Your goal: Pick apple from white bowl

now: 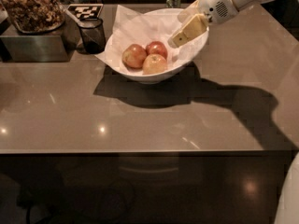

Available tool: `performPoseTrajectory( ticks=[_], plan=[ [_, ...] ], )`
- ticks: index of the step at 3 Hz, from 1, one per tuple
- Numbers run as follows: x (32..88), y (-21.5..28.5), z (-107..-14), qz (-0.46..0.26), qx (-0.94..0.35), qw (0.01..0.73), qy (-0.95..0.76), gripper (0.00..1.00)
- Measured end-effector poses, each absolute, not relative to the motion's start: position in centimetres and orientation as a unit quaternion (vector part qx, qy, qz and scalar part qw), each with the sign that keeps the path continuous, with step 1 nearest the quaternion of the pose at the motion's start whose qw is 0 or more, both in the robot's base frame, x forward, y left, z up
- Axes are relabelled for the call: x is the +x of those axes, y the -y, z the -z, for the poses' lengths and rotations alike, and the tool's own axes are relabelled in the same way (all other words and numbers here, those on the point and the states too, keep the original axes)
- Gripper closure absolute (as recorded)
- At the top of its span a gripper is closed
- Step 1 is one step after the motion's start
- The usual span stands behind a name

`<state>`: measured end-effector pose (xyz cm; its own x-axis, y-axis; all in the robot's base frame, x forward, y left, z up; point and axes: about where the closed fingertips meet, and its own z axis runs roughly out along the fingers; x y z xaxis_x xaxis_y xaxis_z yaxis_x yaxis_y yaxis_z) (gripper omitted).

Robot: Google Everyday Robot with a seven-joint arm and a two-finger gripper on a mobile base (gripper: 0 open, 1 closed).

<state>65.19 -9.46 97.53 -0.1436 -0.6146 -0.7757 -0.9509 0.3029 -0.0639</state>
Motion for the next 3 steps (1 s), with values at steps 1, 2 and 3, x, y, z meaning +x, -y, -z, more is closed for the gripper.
performPoseTrajectory(
  ticks=[1,2,3],
  plan=[
    [65.7,6.9,-97.1,-0.236,-0.564,0.356,-0.707,0.23],
    [66.2,5.2,-96.0,-0.208,-0.582,0.332,-0.712,0.2],
    [66.5,5.1,-94.1,-0.194,-0.58,0.308,-0.729,0.18]
  ],
)
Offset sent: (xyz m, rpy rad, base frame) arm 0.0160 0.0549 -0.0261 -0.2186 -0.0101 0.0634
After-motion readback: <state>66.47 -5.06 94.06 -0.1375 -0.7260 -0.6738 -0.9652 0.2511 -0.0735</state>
